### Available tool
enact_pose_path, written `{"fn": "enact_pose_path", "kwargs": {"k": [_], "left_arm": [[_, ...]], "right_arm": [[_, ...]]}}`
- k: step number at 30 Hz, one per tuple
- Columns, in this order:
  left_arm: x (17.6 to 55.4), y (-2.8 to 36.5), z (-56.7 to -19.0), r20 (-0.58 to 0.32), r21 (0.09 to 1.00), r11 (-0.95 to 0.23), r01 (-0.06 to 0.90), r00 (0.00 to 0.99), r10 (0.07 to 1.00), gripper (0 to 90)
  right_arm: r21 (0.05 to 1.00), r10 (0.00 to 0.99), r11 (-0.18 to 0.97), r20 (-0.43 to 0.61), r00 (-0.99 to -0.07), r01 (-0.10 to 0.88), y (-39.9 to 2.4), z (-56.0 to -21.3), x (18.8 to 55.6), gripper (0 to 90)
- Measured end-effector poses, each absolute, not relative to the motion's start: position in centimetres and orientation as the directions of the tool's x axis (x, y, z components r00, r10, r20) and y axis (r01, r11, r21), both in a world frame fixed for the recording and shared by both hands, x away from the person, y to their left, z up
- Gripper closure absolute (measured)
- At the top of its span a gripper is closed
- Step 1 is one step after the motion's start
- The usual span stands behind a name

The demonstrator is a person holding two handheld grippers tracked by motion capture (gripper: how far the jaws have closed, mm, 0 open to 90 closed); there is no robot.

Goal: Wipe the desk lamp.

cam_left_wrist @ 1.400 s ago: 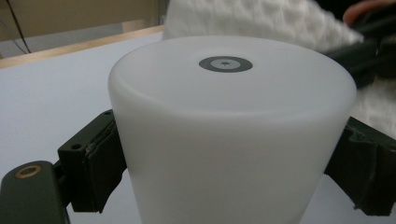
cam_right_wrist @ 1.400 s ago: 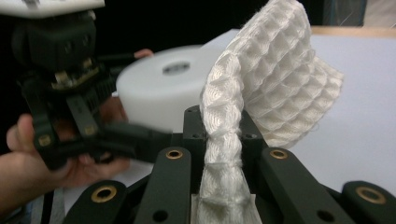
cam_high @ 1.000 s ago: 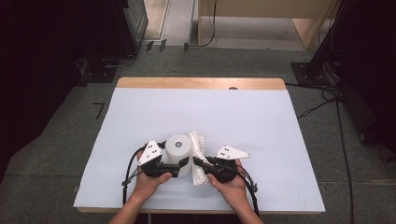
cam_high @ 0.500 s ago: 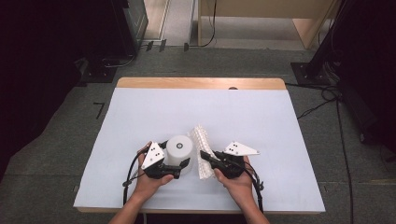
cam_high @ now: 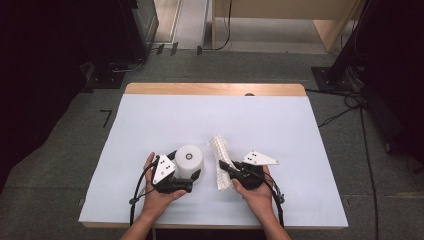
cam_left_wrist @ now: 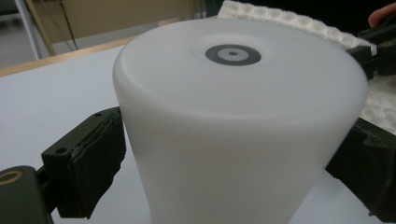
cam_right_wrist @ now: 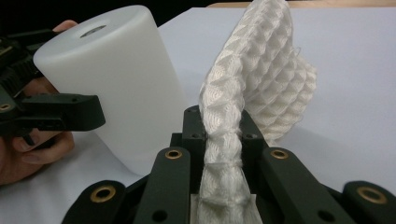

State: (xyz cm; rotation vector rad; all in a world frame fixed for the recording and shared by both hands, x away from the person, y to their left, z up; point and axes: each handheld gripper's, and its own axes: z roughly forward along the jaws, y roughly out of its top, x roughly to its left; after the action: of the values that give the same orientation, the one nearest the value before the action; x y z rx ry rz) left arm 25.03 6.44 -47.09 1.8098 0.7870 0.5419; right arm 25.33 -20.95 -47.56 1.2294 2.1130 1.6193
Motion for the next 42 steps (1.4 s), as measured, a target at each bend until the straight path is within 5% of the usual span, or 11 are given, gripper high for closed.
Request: {"fn": "enact_pose_path", "kwargs": {"k": [9,18,35,42], "left_arm": [[24.8,5.8,-47.1,0.0,0.932,-0.234,0.275,0.649,0.761,8.6],[25.6,7.2,-46.7,-0.092,0.94,-0.165,0.298,0.689,0.719,8.8],[24.8,6.0,-46.6,-0.064,0.95,-0.188,0.249,0.745,0.664,8.8],[25.3,7.6,-45.7,-0.126,0.96,-0.1,0.262,0.721,0.681,8.8]], "right_arm": [[0.852,0.678,0.109,0.313,-0.665,0.512,-19.2,-48.7,25.2,78.9],[0.84,0.663,0.153,0.304,-0.684,0.521,-17.5,-49.4,24.9,78.9],[0.927,0.644,0.075,0.237,-0.728,0.368,-18.5,-44.5,23.5,79.3],[0.902,0.627,0.128,0.249,-0.739,0.412,-17.3,-46.2,23.7,79.3]]}}
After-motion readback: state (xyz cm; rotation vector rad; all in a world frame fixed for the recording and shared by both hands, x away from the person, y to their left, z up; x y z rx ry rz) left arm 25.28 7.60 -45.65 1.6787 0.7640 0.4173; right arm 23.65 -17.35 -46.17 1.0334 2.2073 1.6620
